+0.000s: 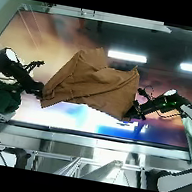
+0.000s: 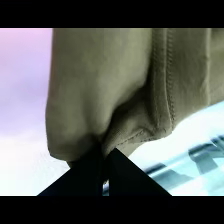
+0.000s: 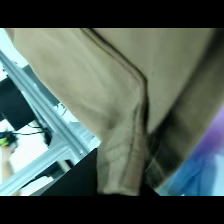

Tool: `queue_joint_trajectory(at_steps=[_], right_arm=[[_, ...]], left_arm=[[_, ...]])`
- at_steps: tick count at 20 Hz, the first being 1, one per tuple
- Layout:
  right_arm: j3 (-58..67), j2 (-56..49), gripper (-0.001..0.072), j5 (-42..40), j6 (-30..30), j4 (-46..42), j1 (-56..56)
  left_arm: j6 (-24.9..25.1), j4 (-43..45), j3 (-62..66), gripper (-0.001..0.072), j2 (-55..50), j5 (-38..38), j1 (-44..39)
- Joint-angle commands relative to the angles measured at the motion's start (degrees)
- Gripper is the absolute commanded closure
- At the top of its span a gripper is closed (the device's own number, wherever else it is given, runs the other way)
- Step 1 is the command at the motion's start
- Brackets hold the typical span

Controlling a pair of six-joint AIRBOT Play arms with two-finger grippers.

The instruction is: Fold the shirts.

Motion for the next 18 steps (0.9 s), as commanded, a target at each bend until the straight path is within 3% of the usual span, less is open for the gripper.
queue_joint_trajectory(at_steps=[1, 5, 8, 10, 12, 16, 18], right_arm=[[0.31, 5.86, 0.0693, 1.75, -0.70, 1.46, -0.70], [5.86, 22.03, 0.0693, 2.56, -1.88, 6.51, -6.43], [18.21, 35.34, 0.0692, 0.33, -3.02, 17.88, -12.26], [31.32, 41.33, 0.0692, -2.89, -2.75, 18.10, -15.69], [42.97, 45.03, 0.0692, -7.17, -1.44, 17.73, -18.58], [55.93, 50.23, 0.0693, -14.47, -1.55, 14.27, -22.45], [56.37, 50.95, 0.0693, -15.87, -2.60, 12.33, -22.43]], left_arm=[[0.13, -2.86, 2.64, 0.0694, 0.07, -0.70, 0.00], [3.17, -20.94, 13.42, 0.0694, 7.34, -10.23, 1.40], [5.57, -50.60, 21.22, 0.0694, 17.64, -15.32, 5.53], [7.26, -70.55, 27.43, 0.0694, 24.79, -13.60, 10.08], [10.36, -82.18, 34.34, 0.0694, 32.68, -6.12, 17.03], [11.32, -76.13, 44.04, 0.0684, 45.99, 11.47, 39.41], [6.93, -72.48, 44.26, 0.0684, 49.18, 11.63, 49.16]])
